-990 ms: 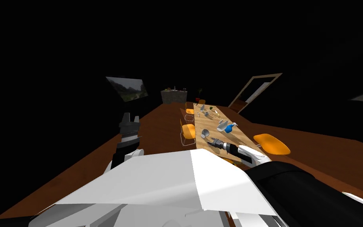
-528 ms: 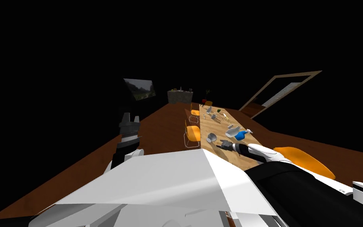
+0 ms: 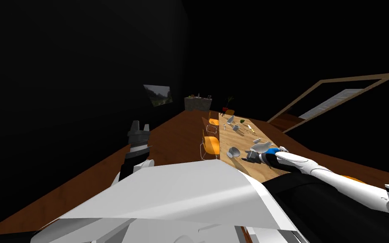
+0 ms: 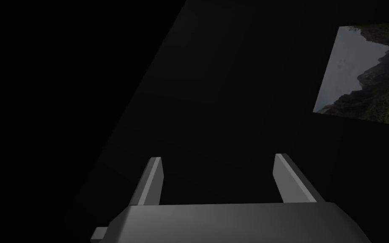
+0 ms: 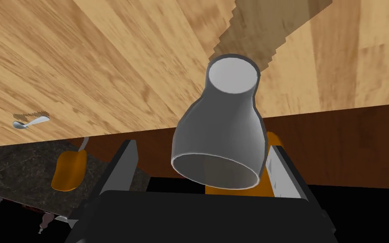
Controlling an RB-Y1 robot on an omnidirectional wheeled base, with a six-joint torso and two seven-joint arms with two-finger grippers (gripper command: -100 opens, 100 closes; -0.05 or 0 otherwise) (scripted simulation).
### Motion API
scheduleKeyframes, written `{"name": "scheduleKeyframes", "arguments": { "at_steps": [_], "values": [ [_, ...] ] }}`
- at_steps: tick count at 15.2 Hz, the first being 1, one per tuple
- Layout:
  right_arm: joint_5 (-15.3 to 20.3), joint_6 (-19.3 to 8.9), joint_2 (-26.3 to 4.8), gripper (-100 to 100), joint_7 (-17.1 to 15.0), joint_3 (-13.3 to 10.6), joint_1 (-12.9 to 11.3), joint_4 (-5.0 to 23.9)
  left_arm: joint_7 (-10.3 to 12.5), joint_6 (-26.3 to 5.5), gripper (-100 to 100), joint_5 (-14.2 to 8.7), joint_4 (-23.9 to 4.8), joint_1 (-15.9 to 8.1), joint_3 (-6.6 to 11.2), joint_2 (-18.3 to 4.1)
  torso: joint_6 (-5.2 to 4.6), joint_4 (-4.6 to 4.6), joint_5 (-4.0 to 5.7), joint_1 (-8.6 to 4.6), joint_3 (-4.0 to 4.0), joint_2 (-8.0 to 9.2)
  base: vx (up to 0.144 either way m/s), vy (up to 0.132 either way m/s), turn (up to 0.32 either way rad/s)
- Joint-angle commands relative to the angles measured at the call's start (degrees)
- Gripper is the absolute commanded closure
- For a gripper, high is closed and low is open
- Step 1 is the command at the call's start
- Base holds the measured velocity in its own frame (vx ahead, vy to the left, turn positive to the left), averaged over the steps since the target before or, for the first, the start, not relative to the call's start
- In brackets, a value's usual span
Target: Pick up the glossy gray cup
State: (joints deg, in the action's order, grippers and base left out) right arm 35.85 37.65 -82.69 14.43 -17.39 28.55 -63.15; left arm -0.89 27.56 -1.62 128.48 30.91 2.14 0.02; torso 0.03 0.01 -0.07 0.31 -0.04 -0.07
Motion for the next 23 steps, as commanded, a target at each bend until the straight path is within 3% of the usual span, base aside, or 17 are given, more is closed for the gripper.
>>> {"name": "scheduleKeyframes", "arguments": {
  "at_steps": [1,5,10,15,19,22,23],
  "values": [
    [0.5,0.6,-0.2,-100,0.5,-0.4,-0.5,2.3,0.0,0.0,0,0.0,0.0,0.0,0.00,0.0,0.00,0.00,0.00,0.00,0.00,0.00,0.025,0.034,0.103],
    [3.9,1.1,-3.6,-100,1.1,-3.5,-0.9,8.4,0.0,0.0,0,0.0,0.0,0.0,0.00,0.0,0.02,0.03,-0.03,0.07,-0.07,-0.12,0.049,0.062,0.298],
    [5.9,1.3,-4.4,-100,1.5,-5.7,-1.1,11.5,0.0,0.0,0,0.0,0.0,0.0,0.00,0.0,-0.05,0.01,-0.01,0.04,-0.02,-0.04,0.043,0.051,0.153],
    [8.4,1.7,-3.4,-100,1.9,-9.1,-1.1,14.8,0.0,0.0,0,0.0,0.0,0.0,0.00,0.0,0.00,0.03,-0.02,0.12,-0.08,-0.15,0.068,0.058,0.249],
    [10.6,2.0,-1.0,-100,2.3,-12.5,-0.8,17.0,0.0,0.0,0,0.0,0.0,0.0,0.00,0.0,0.00,0.03,0.00,0.11,-0.06,-0.10,0.064,0.055,0.208],
    [10.1,1.5,-1.3,-100,2.2,-12.2,0.1,16.1,0.0,0.0,0,0.0,0.0,0.0,0.01,0.0,-0.07,0.00,0.01,0.01,0.01,0.02,0.033,0.020,0.043],
    [10.4,0.6,0.5,-100,2.7,-12.6,0.1,16.8,0.0,0.0,0,0.0,0.0,0.0,0.01,0.0,-0.07,-0.02,0.01,-0.03,0.05,0.09,0.012,-0.020,0.059]
  ]
}}
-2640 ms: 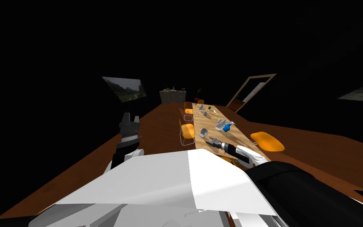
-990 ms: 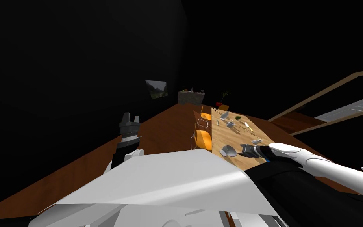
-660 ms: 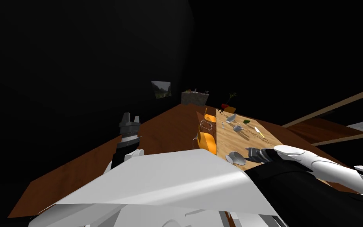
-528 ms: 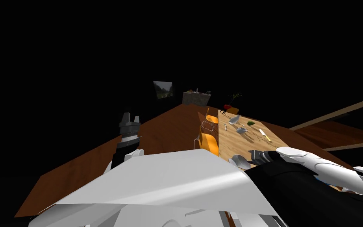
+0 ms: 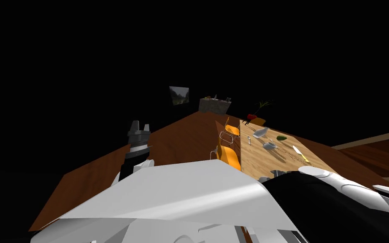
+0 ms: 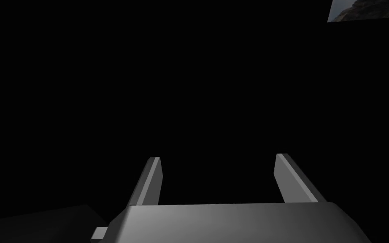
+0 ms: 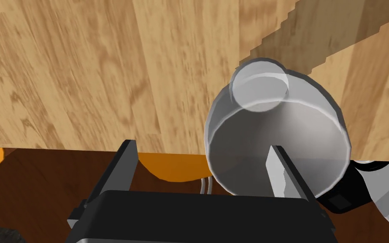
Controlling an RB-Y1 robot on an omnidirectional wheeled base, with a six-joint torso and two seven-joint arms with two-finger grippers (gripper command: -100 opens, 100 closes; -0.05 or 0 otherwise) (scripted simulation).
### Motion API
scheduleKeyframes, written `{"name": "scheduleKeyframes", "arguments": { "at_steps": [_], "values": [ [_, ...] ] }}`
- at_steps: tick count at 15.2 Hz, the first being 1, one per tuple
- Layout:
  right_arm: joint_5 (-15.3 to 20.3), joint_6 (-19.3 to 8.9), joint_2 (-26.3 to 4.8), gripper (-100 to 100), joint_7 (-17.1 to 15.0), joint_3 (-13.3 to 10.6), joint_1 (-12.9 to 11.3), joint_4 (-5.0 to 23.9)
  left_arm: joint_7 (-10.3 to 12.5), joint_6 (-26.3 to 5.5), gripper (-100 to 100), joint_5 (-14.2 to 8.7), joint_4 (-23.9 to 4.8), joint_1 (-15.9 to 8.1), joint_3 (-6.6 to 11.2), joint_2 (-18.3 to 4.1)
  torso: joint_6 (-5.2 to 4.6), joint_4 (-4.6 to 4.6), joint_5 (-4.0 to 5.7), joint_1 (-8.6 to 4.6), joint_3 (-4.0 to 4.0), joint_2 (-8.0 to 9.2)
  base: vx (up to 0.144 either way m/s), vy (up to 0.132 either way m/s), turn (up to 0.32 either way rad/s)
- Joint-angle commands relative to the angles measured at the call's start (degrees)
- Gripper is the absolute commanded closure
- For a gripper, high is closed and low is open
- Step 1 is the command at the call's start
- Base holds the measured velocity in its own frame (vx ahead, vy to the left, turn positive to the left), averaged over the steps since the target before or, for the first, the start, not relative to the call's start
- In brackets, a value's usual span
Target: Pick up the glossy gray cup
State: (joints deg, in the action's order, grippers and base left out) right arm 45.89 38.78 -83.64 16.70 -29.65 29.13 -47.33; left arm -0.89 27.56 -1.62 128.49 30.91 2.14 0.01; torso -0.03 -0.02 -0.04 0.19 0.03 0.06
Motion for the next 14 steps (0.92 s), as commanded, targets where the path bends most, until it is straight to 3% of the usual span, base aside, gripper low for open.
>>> {"name": "scheduleKeyframes", "arguments": {
  "at_steps": [1,4,5,6,10,13,14],
  "values": [
    [0.4,-0.8,1.9,-100,0.5,-0.4,-0.5,1.1,0.0,0.0,0,0.0,0.0,0.0,0.00,0.0,0.00,0.00,0.00,0.00,0.00,0.00,0.016,-0.043,0.082],
    [0.6,-2.1,3.9,-100,1.0,-0.8,-0.5,1.6,0.0,0.0,0,0.0,0.0,0.0,0.00,0.0,-0.01,-0.01,0.07,-0.21,0.03,0.05,0.011,-0.054,0.051],
    [0.4,-1.2,3.2,-100,1.0,-0.5,-0.6,1.8,0.0,0.0,0,0.0,0.0,0.0,0.01,0.0,-0.01,-0.02,0.07,-0.25,0.04,0.07,0.005,-0.038,0.026],
    [0.5,-1.3,3.3,100,1.1,-0.5,-0.6,1.8,0.0,0.0,0,0.0,0.0,0.0,0.01,0.0,-0.01,-0.02,0.06,-0.21,0.05,0.08,0.002,-0.014,0.003],
    [0.5,-1.4,3.3,100,1.2,-0.5,-0.6,1.8,0.0,0.0,0,0.0,0.0,0.0,0.00,0.0,-0.01,0.00,0.03,-0.07,0.03,0.06,0.000,-0.002,0.000],
    [0.1,0.5,-0.2,100,0.0,0.0,-0.5,0.5,0.0,0.0,0,0.0,0.0,0.0,0.00,0.0,-0.08,0.01,-0.08,0.19,0.04,0.09,-0.007,0.061,-0.092],
    [0.1,-0.5,0.5,100,0.2,-0.1,-0.1,0.2,0.0,0.0,0,0.0,0.0,0.0,0.00,0.0,-0.07,0.00,-0.11,0.32,0.04,0.10,-0.007,0.052,-0.042]
  ]
}}
